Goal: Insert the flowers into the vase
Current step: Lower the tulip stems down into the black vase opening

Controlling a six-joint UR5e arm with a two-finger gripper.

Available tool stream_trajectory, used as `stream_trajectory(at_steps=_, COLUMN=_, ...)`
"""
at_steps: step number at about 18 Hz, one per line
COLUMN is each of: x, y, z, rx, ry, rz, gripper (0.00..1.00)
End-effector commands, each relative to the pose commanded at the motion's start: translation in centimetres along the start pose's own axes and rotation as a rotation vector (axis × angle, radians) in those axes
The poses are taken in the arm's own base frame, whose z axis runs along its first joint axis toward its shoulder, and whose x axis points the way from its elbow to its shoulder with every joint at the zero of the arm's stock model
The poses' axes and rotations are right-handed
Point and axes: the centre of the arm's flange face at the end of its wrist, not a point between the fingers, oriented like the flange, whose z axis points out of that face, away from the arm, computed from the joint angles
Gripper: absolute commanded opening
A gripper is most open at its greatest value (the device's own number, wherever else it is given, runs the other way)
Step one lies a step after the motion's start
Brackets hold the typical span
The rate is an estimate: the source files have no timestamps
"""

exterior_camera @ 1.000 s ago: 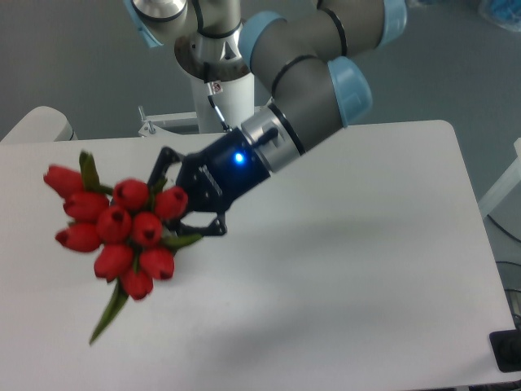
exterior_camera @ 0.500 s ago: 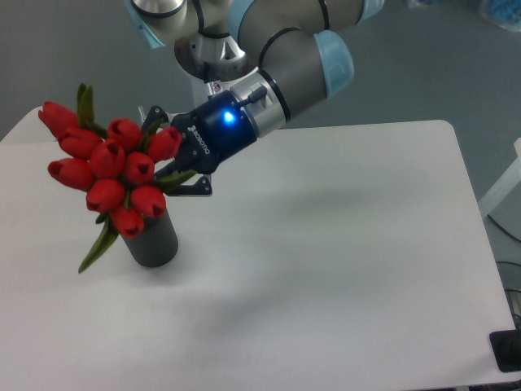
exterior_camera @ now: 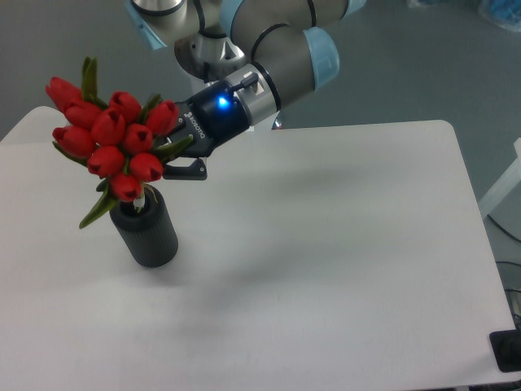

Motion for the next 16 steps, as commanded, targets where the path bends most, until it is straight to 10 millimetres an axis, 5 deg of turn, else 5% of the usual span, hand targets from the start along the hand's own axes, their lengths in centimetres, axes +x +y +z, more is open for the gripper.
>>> stream_trajectory(at_steps=16, x=1.4, y=5.4, z=1.0, rx=-0.007, ry=0.021, rz=0.089, gripper=0.12)
